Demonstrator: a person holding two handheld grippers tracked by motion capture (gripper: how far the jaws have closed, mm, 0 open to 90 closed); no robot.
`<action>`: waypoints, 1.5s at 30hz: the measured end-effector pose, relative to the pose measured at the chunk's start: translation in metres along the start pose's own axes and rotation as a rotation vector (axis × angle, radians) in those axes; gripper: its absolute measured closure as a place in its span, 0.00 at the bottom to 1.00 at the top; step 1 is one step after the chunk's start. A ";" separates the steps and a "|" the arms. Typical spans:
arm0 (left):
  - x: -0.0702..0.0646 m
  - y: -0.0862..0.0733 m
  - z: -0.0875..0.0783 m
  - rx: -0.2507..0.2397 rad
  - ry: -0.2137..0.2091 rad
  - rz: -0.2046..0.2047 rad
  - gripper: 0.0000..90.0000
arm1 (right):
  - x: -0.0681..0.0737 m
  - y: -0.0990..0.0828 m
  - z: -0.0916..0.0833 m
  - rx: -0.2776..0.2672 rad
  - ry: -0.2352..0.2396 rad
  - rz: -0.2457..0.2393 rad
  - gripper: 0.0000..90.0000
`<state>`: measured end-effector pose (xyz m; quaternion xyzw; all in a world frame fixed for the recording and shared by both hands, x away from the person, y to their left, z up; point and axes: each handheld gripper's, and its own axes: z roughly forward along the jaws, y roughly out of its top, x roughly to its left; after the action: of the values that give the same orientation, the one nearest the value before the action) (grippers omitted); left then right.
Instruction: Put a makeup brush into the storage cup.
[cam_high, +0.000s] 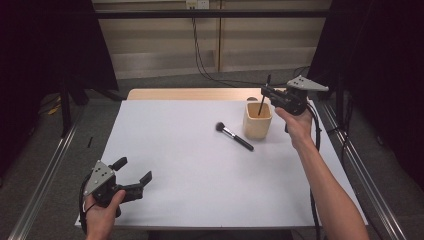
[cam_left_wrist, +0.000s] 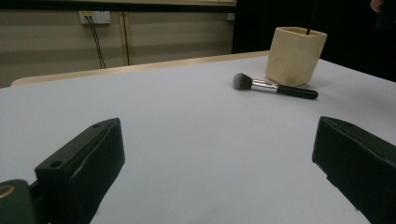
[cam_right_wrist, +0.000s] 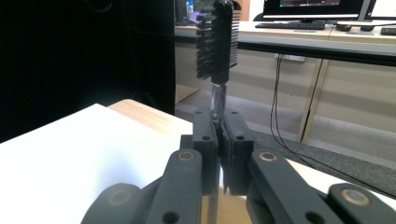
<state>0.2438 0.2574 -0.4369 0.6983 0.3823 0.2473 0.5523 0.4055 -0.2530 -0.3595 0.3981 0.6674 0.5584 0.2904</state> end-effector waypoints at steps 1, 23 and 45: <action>0.000 0.000 0.000 0.000 0.001 -0.002 0.03 | 0.000 -0.001 0.001 0.000 0.001 0.000 0.96; 0.000 0.000 0.000 0.002 0.000 0.002 0.03 | -0.001 -0.022 0.007 0.032 0.005 0.017 0.96; 0.000 0.000 0.000 0.003 -0.001 0.004 0.03 | -0.002 -0.038 0.012 0.058 0.011 0.038 0.96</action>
<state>0.2440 0.2579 -0.4367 0.7001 0.3812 0.2472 0.5509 0.4087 -0.2510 -0.3988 0.4157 0.6772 0.5464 0.2646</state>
